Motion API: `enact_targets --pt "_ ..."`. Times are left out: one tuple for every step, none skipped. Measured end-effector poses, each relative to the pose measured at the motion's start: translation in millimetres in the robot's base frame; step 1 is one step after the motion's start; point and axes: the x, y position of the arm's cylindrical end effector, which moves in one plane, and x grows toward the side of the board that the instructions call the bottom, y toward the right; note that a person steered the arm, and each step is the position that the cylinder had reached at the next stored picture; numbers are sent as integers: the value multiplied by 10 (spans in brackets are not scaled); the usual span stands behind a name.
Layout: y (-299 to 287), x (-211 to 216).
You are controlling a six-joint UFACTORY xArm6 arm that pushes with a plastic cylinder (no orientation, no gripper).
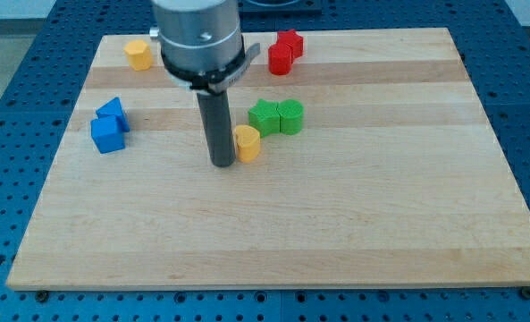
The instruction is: Push the yellow heart into green star
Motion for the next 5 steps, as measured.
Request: enact_targets --pt "3 33" --pt "99 -151" --pt "333 -238" --pt "415 -301" --pt "97 -292"
